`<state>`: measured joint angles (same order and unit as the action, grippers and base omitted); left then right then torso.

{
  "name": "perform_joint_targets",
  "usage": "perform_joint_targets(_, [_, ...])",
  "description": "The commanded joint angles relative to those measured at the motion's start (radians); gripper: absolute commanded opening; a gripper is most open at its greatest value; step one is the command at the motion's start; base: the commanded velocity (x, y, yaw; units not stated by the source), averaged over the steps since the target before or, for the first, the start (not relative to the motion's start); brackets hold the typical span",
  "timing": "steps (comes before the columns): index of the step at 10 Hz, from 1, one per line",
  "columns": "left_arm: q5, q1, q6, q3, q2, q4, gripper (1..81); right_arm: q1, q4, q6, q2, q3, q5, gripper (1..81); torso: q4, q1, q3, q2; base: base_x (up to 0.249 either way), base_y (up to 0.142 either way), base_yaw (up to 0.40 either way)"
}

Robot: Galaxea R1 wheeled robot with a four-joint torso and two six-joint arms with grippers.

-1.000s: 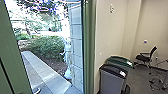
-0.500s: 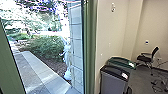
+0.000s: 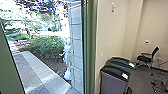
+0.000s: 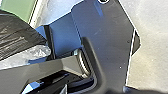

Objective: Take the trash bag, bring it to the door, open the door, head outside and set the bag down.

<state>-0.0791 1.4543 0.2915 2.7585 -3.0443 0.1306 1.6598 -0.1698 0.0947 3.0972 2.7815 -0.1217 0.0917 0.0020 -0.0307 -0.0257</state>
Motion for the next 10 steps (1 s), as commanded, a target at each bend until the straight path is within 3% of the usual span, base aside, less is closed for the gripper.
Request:
perform_joint_targets(1, [-0.039,-0.07,0.006,0.001,0.005,0.0,1.0,-0.039,0.007,-0.003,0.007,-0.005,0.056,81.1,0.0,0.0,0.0,0.0,0.0,0.0,0.0])
perform_joint_targets(6, [-0.041,-0.07,0.008,0.001,0.008,-0.003,1.0,-0.037,0.007,-0.003,0.007,-0.005,0.056,81.1,0.0,0.0,0.0,0.0,0.0,0.0,0.018])
perform_joint_targets(10, [-0.041,-0.068,0.008,0.001,0.011,-0.003,1.0,-0.034,0.007,-0.003,0.007,-0.005,0.054,81.1,0.0,0.0,0.0,0.0,0.0,0.0,0.297])
